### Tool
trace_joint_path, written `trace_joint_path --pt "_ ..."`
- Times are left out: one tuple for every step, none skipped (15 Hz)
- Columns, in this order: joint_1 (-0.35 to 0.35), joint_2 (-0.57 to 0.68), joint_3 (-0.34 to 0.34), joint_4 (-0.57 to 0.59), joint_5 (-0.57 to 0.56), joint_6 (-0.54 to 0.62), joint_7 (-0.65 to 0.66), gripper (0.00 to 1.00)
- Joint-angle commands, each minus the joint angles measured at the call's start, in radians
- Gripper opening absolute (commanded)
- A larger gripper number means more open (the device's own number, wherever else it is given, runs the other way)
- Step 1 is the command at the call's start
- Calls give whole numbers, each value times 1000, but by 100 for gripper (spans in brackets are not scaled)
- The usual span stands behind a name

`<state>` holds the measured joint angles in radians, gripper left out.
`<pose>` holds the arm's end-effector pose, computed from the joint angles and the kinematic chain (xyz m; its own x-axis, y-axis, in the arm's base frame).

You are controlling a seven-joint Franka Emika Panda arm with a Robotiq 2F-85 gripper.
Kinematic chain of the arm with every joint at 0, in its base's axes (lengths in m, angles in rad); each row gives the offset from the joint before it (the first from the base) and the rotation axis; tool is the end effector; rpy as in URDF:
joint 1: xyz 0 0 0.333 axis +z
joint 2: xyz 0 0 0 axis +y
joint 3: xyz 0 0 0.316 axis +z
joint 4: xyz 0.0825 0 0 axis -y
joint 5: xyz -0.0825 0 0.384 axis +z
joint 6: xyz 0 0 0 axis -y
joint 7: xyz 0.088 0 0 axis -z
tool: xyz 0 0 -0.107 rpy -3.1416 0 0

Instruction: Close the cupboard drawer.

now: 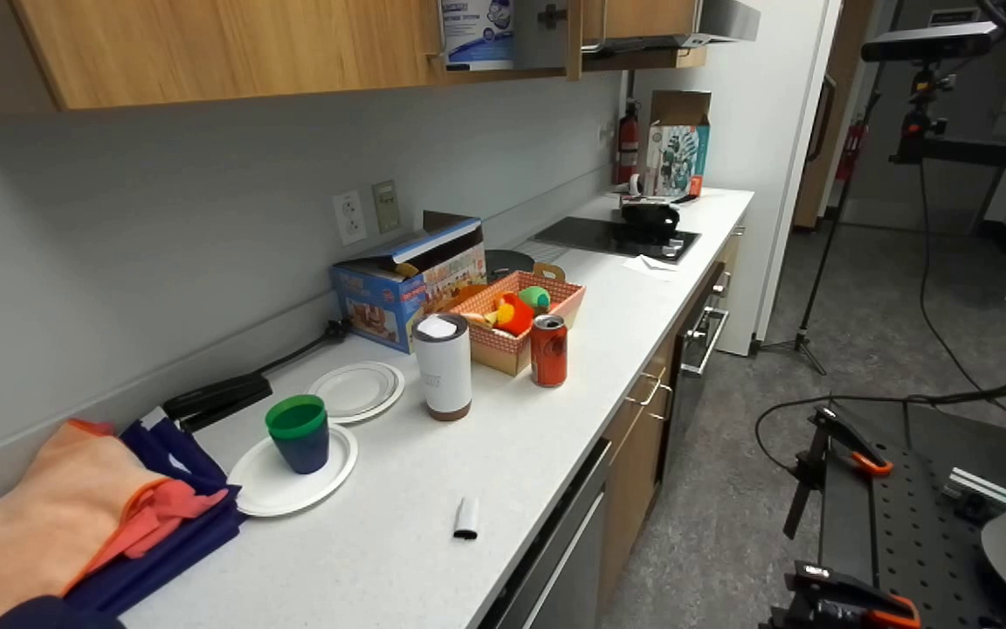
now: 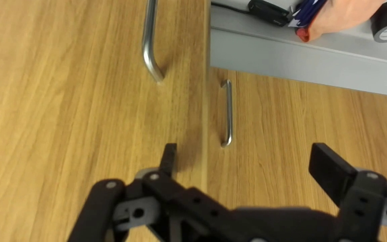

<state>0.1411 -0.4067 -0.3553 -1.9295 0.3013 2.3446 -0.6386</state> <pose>0.4601 -0.1395 0.7349 0.6022 0.1900 0.7754 0.2462 -0.9681 0.0460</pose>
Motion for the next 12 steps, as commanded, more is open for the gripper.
trace_joint_path --pt "19 111 -1 107 101 19 -52 100" --pt "17 140 3 131 120 24 -57 100" --pt "12 167 9 154 138 27 -61 100" --pt "6 196 17 183 157 28 -62 100" --pt "-2 222 26 208 174 30 -61 100" --pt "-8 249 35 236 194 30 -59 100" --pt "-16 272 46 259 208 34 -60 100" --pt "-24 294 58 283 218 37 -62 100" --pt "-35 310 71 302 222 37 -63 100" --pt "-46 322 84 319 227 28 -62 100" --pt "-57 330 97 332 225 25 -59 100" --pt "-69 329 108 335 222 19 -57 100"
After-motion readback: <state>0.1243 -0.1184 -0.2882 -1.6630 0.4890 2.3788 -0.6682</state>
